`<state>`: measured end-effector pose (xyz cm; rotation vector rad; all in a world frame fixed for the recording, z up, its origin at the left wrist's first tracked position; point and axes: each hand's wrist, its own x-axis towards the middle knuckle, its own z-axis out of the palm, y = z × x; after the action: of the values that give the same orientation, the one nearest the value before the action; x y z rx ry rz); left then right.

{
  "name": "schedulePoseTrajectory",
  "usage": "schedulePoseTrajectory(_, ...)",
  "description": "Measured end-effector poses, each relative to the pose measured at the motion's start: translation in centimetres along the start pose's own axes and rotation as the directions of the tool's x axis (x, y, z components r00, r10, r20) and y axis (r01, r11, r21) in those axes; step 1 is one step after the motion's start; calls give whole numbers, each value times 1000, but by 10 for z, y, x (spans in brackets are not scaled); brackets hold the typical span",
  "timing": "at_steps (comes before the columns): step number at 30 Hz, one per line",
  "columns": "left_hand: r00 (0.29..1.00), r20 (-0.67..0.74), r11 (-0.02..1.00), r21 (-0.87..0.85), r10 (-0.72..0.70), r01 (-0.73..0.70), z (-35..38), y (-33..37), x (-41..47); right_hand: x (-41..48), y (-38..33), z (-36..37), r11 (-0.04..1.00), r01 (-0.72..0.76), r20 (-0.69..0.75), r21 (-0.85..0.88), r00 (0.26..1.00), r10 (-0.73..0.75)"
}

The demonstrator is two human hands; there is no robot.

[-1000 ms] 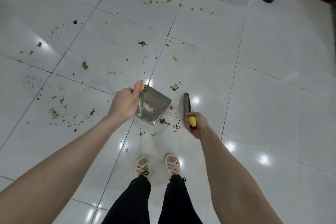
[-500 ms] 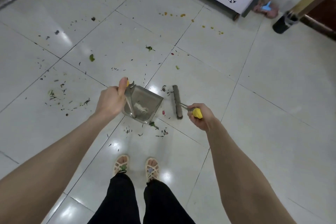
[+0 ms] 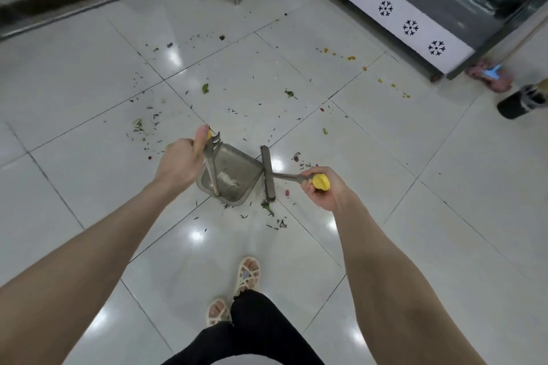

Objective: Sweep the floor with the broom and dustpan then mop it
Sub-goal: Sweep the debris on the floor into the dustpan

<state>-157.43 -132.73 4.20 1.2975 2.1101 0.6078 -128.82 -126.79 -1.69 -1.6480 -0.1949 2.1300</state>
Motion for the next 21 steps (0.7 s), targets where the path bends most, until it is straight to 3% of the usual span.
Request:
schedulePoseTrajectory(12,964,-145,975,-1,-221,223,-72,-96,-83,-5,99,78,989,-148,156,-25,976,150)
schedulePoseTrajectory(21,919,-183,936,-29,-350,351,-99,-141,-135,-9,156,117,958,-265,172,-108,944,281)
